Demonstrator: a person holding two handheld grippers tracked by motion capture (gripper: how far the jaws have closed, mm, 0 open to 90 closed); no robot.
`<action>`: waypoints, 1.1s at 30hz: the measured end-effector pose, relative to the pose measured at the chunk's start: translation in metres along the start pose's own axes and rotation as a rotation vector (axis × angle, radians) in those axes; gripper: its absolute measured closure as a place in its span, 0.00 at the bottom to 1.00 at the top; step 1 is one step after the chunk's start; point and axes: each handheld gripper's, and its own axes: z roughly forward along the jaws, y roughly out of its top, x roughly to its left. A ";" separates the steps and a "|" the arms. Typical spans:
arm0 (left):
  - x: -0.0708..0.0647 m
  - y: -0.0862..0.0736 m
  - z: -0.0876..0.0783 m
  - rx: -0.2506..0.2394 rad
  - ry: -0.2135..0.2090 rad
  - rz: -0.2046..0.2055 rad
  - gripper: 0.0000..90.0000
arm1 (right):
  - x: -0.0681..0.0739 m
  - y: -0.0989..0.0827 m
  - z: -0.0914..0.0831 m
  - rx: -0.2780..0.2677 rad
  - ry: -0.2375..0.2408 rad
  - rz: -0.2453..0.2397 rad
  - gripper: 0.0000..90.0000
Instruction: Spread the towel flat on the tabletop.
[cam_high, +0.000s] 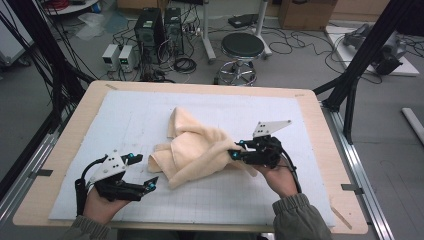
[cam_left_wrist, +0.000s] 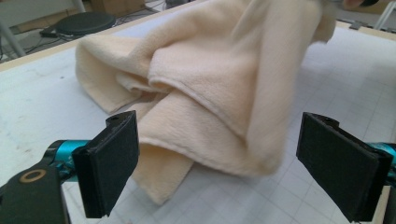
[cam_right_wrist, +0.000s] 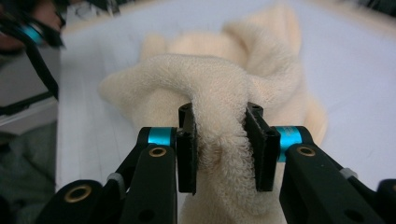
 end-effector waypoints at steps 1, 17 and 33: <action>0.000 0.000 0.002 0.004 -0.003 0.002 0.16 | -0.002 -0.007 0.004 -0.002 -0.002 0.010 0.75; -0.015 0.003 0.028 0.053 -0.093 0.058 0.28 | 0.008 -0.025 -0.027 -0.096 -0.047 0.010 0.53; -0.029 0.003 0.075 0.151 -0.176 0.134 0.59 | 0.016 -0.073 -0.026 -0.044 -0.077 -0.043 0.58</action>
